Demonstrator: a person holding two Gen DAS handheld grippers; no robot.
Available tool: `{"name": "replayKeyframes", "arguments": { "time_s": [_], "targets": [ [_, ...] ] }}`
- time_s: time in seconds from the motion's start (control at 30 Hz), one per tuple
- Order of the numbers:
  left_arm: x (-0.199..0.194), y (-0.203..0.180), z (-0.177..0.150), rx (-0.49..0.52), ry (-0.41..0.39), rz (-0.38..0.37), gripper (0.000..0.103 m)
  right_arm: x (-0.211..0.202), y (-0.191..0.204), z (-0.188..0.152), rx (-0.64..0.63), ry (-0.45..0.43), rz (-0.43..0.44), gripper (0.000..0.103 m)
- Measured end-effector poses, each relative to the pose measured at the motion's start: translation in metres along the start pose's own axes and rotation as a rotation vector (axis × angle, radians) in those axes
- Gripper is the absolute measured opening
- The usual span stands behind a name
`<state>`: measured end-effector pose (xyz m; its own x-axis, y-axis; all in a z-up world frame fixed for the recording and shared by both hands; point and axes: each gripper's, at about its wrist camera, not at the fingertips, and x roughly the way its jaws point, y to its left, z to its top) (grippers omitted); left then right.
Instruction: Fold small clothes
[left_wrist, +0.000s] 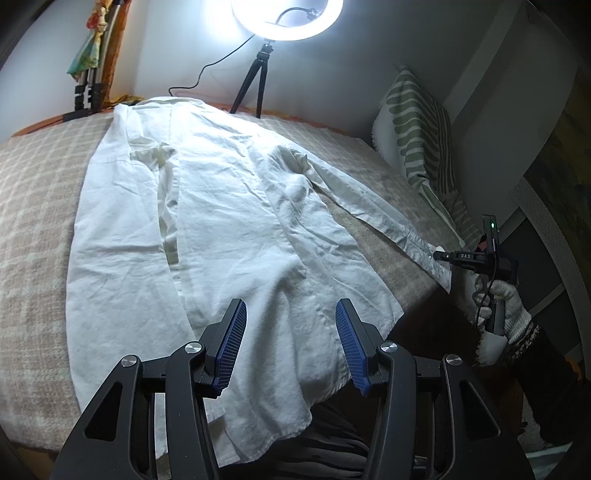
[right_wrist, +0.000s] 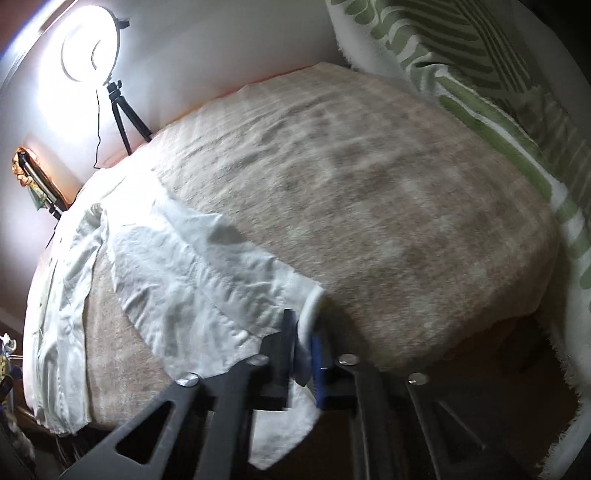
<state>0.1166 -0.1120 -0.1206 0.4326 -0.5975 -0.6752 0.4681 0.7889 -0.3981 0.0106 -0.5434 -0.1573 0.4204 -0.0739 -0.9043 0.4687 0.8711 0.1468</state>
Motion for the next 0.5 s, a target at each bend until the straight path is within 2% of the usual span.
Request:
{"name": "replayKeyframes", "arguments": {
  "time_s": [0.07, 0.23, 0.37, 0.5],
  "targets": [
    [-0.001, 0.001, 0.000, 0.001, -0.005, -0.002, 0.049, -0.006, 0.007, 0.002, -0.004, -0.022, -0.014, 0.003],
    [-0.002, 0.008, 0.003, -0.020, -0.010, -0.010, 0.049, -0.040, 0.039, 0.007, -0.003, -0.122, 0.071, 0.003],
    [0.000, 0.014, 0.006, -0.056, -0.010, -0.037, 0.049, -0.068, 0.089, 0.003, -0.099, -0.178, 0.150, 0.002],
    [0.003, 0.015, 0.007, -0.073, -0.012, -0.056, 0.049, -0.091, 0.147, -0.016, -0.228, -0.203, 0.273, 0.002]
  ]
}}
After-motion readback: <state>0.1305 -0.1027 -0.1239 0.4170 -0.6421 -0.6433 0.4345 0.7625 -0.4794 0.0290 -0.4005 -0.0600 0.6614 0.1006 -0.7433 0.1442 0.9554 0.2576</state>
